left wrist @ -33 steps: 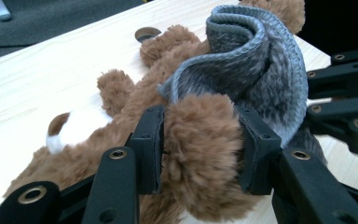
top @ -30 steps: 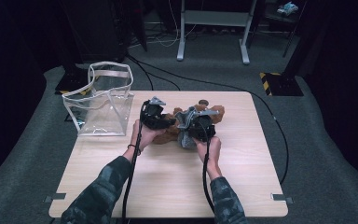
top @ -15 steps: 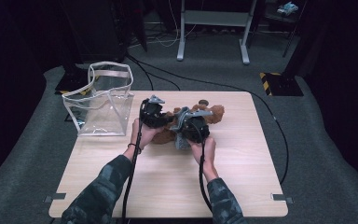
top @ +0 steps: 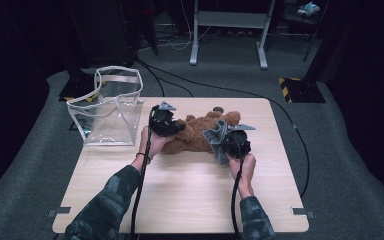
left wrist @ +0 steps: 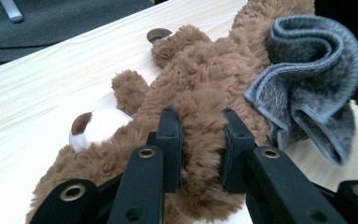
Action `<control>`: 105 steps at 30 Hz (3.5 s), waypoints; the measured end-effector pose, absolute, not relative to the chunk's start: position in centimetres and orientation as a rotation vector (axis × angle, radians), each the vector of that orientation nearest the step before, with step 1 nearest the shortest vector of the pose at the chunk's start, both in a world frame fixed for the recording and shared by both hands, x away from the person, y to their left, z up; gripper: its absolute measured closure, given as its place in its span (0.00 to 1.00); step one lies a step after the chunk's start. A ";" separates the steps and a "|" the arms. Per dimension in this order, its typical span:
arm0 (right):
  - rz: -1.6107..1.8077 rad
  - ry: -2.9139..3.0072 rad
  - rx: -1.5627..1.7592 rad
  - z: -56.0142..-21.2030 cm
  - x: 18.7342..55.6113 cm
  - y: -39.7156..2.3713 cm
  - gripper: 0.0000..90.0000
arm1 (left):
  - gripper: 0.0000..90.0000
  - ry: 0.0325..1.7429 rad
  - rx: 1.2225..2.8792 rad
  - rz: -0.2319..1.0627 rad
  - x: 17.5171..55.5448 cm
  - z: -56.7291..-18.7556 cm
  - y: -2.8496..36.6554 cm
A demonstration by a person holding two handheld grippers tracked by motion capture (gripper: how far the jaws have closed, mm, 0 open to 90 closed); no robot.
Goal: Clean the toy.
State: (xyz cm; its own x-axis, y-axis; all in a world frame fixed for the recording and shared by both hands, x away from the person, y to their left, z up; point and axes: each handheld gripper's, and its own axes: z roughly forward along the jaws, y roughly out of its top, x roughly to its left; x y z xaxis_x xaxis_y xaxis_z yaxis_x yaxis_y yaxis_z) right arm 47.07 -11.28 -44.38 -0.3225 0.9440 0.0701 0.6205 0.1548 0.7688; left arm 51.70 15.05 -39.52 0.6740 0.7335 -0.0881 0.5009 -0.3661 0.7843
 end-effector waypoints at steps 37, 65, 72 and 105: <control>1.016 2.181 1.413 -46.6 47.1 -5.7 0.85 | 0.81 0.930 2.079 0.332 52.2 -39.1 14.8; 0.987 2.110 1.431 -45.4 46.9 -7.6 0.85 | 0.48 0.905 2.024 0.332 51.2 -38.4 14.9; 0.995 2.041 1.463 -44.7 45.6 -10.0 0.85 | 0.29 0.937 1.942 0.390 49.3 -38.7 19.3; 1.013 2.156 1.259 -42.8 47.4 -1.0 0.85 | 0.91 0.979 2.073 0.444 49.2 -43.7 21.3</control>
State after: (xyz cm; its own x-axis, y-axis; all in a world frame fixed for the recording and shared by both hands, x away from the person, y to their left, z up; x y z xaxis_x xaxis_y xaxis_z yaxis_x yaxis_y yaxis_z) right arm 47.36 -0.97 -42.75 -0.4866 0.8735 -0.0121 0.5482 0.3162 0.7743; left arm 49.16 21.32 -43.73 0.6413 0.7671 -0.0170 0.4923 -0.3944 0.7760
